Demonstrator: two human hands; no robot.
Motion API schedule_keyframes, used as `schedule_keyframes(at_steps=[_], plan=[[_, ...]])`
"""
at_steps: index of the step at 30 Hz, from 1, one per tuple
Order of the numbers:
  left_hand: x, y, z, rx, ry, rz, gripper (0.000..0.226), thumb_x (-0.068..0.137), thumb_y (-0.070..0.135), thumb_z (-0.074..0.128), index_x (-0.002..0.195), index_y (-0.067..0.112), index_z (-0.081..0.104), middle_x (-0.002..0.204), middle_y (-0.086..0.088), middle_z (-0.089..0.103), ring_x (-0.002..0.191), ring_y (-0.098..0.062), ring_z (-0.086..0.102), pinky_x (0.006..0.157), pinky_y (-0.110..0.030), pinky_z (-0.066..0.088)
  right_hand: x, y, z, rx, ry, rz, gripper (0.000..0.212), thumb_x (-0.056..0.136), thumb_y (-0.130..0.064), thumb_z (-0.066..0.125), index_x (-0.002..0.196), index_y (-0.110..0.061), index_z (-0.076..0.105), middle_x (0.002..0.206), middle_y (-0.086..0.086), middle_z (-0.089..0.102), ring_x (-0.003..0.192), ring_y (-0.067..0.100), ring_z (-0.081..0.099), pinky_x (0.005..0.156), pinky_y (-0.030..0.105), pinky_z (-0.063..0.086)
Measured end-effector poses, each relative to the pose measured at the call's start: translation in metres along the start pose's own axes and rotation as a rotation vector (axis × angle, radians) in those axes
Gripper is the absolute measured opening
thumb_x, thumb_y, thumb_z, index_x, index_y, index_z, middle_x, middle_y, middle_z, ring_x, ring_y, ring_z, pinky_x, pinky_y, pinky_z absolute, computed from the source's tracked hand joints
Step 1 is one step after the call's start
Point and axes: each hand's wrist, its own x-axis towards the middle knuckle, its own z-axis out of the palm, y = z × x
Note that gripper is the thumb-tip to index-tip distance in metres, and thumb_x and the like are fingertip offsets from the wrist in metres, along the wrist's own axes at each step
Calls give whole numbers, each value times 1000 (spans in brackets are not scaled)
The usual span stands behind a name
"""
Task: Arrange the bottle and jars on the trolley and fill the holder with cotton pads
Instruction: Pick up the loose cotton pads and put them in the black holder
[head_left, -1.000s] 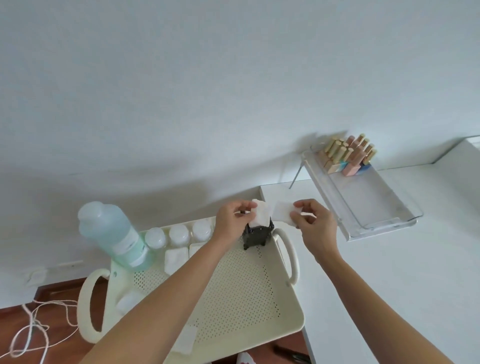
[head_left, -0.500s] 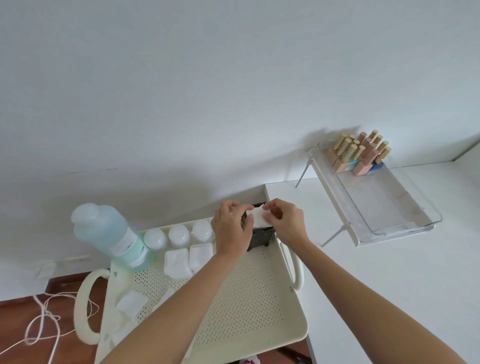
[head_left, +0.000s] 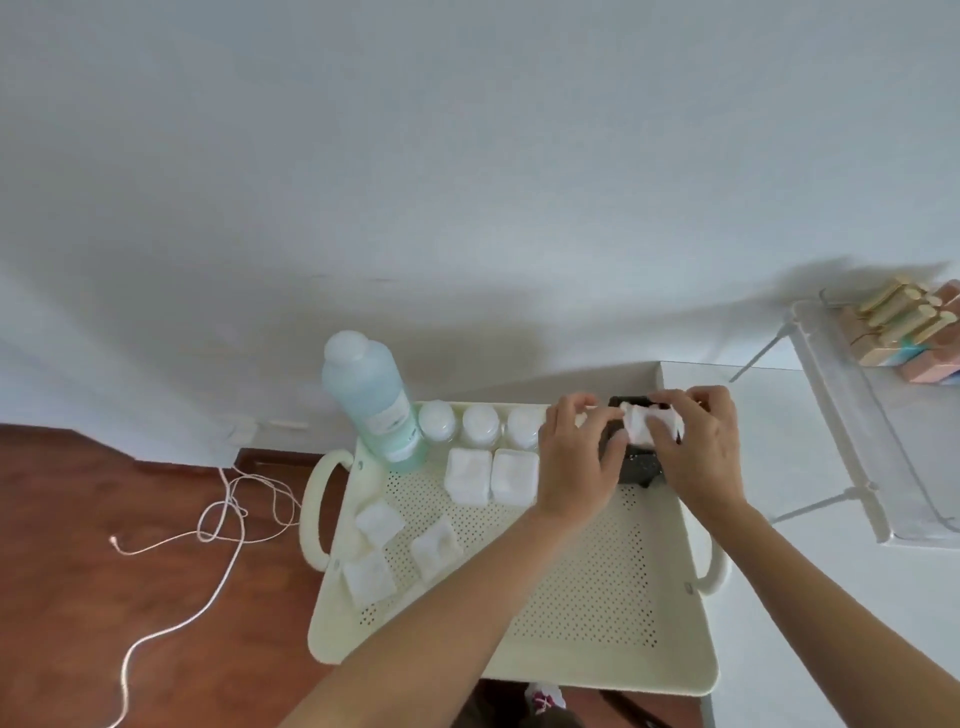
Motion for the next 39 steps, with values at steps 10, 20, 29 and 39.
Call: schedule_keyframes(at_steps=[10,20,29,39], plan=[[-91,-154,-125,251,-57,-385,34,90,-2,47,120,13,55,125,-2,52,118,-16,49,100,-31,46,-99,-59,93,48,-656,-515,17,94,-13,56,107,-15,66,102,0,59,76,17,62,70,32,55],[-77,-187,-130,658,-480,-369,52,84,-8,49,128,18,43,130,-12,41,119,-32,43,94,-43,48,-126,-83,177,-360,-752,-752,34,74,2,66,107,-6,62,123,13,54,96,29,56,66,35,56],[-66,-184,-136,411,-514,-466,4,86,9,57,90,8,57,88,-8,63,80,-25,59,62,-29,38,-118,-48,160,-320,-737,-587,30,81,-11,69,107,-16,55,93,3,65,81,23,54,72,33,48],[-29,-87,-154,-7,-765,-364,37,79,15,72,102,21,42,92,-6,65,70,-16,64,67,-31,50,-92,-35,82,104,-669,178,9,86,-10,55,79,-10,59,78,3,61,71,18,52,59,27,38]])
